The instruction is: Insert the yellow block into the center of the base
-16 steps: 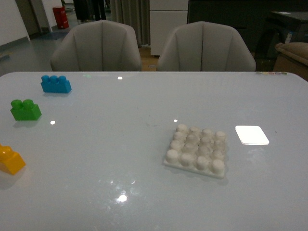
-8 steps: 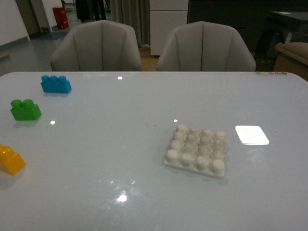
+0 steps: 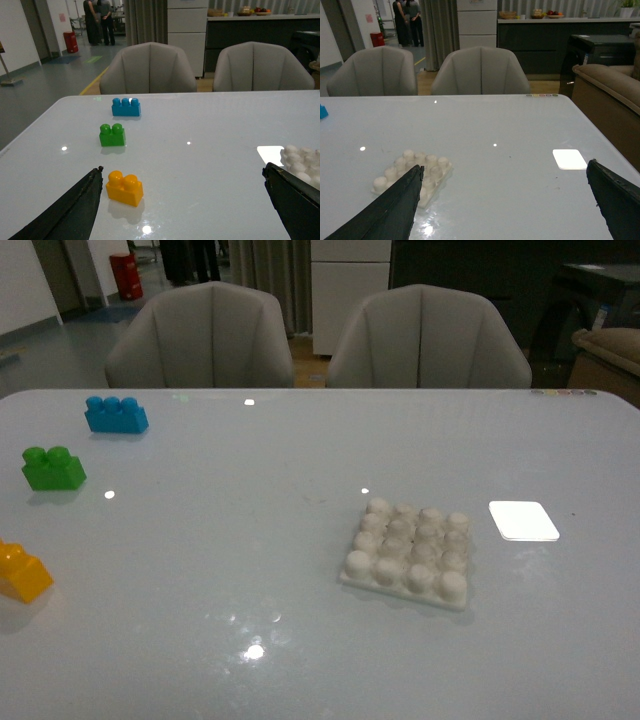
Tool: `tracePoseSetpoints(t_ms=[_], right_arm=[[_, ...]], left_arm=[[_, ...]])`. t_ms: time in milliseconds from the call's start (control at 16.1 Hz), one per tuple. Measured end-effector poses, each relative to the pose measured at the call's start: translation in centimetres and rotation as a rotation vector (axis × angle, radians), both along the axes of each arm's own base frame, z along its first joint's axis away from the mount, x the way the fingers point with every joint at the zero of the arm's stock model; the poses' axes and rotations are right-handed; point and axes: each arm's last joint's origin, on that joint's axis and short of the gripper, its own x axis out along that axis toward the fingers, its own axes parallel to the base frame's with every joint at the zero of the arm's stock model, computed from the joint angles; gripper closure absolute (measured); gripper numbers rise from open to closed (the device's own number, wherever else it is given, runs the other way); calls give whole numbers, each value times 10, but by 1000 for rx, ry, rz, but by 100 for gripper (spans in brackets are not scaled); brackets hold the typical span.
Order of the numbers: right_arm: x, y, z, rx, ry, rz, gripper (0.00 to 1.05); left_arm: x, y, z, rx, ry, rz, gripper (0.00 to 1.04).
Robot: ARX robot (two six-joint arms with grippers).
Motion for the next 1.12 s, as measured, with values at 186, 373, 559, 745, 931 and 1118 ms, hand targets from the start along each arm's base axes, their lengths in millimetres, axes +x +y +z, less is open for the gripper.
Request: tracePoseSetpoints(t_ms=[186,373,559,745,931,1118], right_arm=[[0,0,0,0,0,0,6],[0,0,0,0,0,0,6],[0,0,0,0,0,0,6],[19,-9,22,35,137,-102,6],[68,-14,83,30,20,-80,6],[145,-12,95,32,184,-61,6]], left_arm=[[0,0,0,0,0,0,7],[0,0,0,0,0,0,7],[0,0,0,0,0,0,7],[0,0,0,0,0,0,7],[0,0,0,0,0,0,7],[0,0,0,0,0,0,7]])
